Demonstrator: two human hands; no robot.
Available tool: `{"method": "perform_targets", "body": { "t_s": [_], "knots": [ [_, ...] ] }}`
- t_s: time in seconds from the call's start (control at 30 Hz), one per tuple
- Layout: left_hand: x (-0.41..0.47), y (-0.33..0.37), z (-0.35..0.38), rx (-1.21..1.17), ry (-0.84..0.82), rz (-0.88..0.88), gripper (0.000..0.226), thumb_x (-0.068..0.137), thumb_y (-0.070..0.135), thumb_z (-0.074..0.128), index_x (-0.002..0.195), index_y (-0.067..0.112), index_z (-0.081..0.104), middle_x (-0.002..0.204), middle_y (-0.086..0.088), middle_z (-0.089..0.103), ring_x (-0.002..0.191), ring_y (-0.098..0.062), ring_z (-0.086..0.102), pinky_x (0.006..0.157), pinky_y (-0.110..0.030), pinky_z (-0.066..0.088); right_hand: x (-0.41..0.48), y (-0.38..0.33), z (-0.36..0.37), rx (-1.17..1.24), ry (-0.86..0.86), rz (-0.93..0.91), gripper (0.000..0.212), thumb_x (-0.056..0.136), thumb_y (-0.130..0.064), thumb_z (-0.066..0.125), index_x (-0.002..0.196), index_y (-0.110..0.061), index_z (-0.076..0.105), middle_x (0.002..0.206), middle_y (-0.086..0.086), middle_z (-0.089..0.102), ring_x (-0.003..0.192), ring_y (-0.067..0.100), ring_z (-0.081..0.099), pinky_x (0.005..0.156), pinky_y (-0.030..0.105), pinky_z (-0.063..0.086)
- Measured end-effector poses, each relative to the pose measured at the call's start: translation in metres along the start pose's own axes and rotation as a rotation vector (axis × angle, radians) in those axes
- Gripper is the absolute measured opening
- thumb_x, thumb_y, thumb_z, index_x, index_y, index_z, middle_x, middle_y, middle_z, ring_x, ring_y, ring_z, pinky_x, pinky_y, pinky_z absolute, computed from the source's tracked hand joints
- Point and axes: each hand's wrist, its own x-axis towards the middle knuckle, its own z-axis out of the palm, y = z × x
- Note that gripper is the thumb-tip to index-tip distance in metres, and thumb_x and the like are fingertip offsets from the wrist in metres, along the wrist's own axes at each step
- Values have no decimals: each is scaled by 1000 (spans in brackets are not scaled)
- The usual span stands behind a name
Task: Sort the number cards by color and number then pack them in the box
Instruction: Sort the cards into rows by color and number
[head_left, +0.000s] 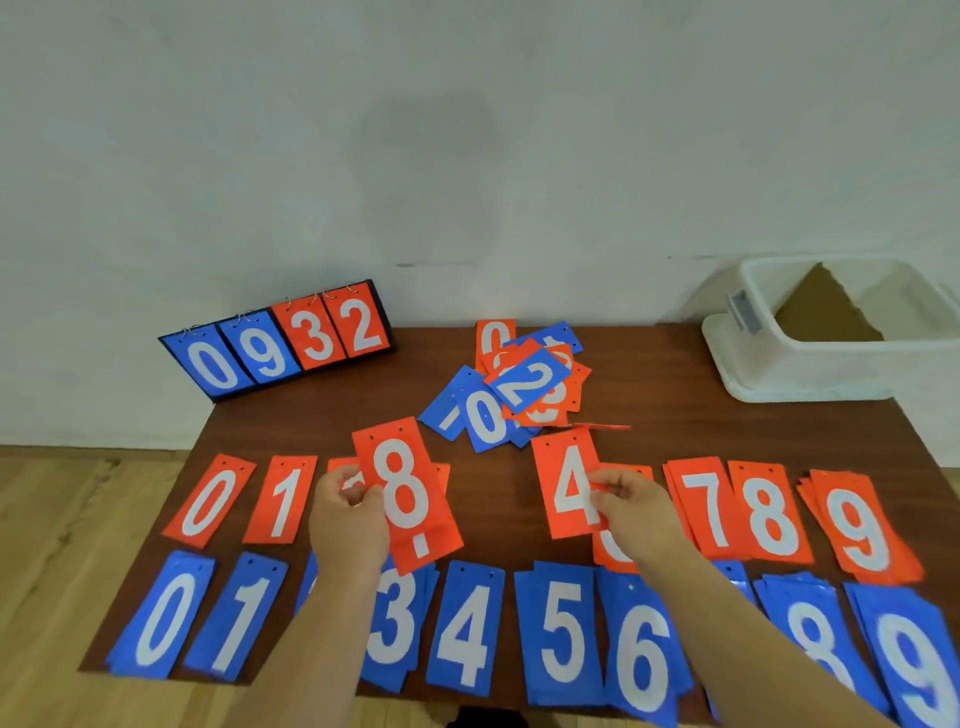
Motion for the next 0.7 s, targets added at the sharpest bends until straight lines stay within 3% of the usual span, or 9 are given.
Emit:
{"method": "perform_targets", "body": {
  "t_s": [0.13,0.27,0.37,0.47,0.53,0.6,0.7],
  "knots": [
    [-5,-15,-11,37,5,-2,39,96,16,67,131,30,57,116,2,63,105,-19,64,67,-28,55,7,9,4,-48,54,20,25,98,-8,60,111,-27,68,114,-1,69,101,18,68,88,38,60],
    [14,-18,-11,65,-45,10,35,96,18,67,127,31,57,116,2,64,106,-21,65,79,-39,60,28,-7,3,-88,133,15,24,98,-9,58,114,-26,66,106,0,70,72,15,63,56,27,49],
    [39,-11,-9,73,-89,9,33,97,20,66,126,34,56,116,4,64,106,-19,65,79,-37,60,58,-35,7,-106,204,-31,27,95,-6,59,116,-20,69,109,5,72,81,22,68,66,36,57],
    [66,-2,-4,91,-143,17,33,98,21,66,126,34,55,117,6,64,105,-17,64,66,-27,55,79,-58,21,-61,253,-6,27,96,-9,59,118,-20,68,112,3,70,95,21,69,78,36,60],
    [84,3,0,96,-170,28,33,97,20,66,126,33,56,116,5,66,104,-16,66,66,-26,55,82,-63,34,1,250,19,24,97,-9,59,117,-20,68,112,2,70,99,22,70,83,39,61],
    [97,7,5,105,-204,33,35,97,19,67,127,32,56,115,6,66,105,-16,65,71,-29,58,76,-62,50,36,230,24,23,96,-4,60,110,-20,68,110,5,71,96,21,71,83,38,61],
    [114,10,10,106,-246,22,35,97,19,66,126,35,56,114,7,66,107,-17,66,80,-37,62,63,-48,71,7,212,23,25,92,0,63,105,-20,70,108,6,72,85,17,68,71,28,55]
  ]
}}
